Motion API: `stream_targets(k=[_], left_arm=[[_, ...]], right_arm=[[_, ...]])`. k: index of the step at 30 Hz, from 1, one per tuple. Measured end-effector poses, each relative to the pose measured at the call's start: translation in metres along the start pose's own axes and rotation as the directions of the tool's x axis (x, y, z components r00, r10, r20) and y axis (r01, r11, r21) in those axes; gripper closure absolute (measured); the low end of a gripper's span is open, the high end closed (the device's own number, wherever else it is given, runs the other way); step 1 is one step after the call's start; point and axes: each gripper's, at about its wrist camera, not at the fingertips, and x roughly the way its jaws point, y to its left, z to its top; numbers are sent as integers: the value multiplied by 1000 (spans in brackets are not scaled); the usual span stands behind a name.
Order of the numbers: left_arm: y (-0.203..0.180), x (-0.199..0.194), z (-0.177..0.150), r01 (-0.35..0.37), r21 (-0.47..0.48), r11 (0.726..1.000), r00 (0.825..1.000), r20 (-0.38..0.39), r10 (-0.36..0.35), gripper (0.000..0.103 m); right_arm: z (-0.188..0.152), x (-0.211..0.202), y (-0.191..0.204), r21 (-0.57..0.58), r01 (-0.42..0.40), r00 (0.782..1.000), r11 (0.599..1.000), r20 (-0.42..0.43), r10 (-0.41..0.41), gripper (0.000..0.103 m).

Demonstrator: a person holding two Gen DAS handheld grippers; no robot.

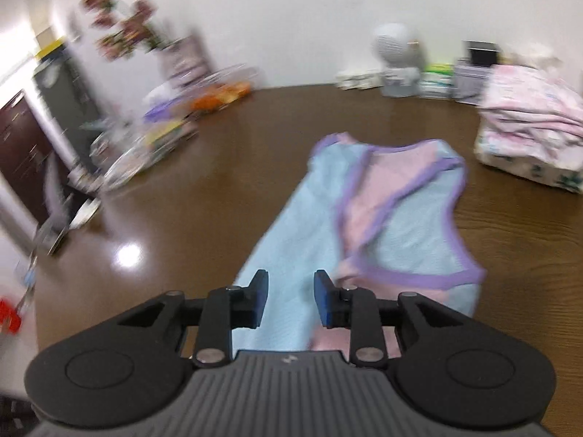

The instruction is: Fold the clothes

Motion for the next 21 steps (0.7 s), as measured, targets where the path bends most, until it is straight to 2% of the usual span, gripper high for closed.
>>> stream_targets(k=[1,3,6,8,13,15,17,21], left_arm=[[1,3,-3,0,-2,1000,1000,-20,0,88],[1,7,-11,1,1,1000,998,-57,-1,90],[0,0,-18,-1,10,1000,998,-59,1,91],[-3,-5,-22,7,16,1000,998,-60,-6,91],[-6,-12,-24,29,21,999,998,-50,-28,88],[-3,-11,-20,36,17,999,999,-26,-35,88],[-5,-6,-19,42,34,999,999,-36,-41,91],[-7,1,-21,55,56,997,997,-54,-52,95]], right_arm=[[-2,1,7,-26,-14,1000,1000,-8,13,75],[-7,9,15,-65,-14,999,998,-33,12,75],[-15,22,14,-86,4,998,996,-57,-9,75],[-20,25,12,-106,28,999,994,-43,-33,77],[-19,20,22,-126,23,999,992,-30,-27,72],[-18,15,36,-166,-13,1000,986,-16,11,72],[-19,18,52,-227,-24,999,974,-46,14,72],[-30,35,78,-374,13,992,927,-109,-58,73]])
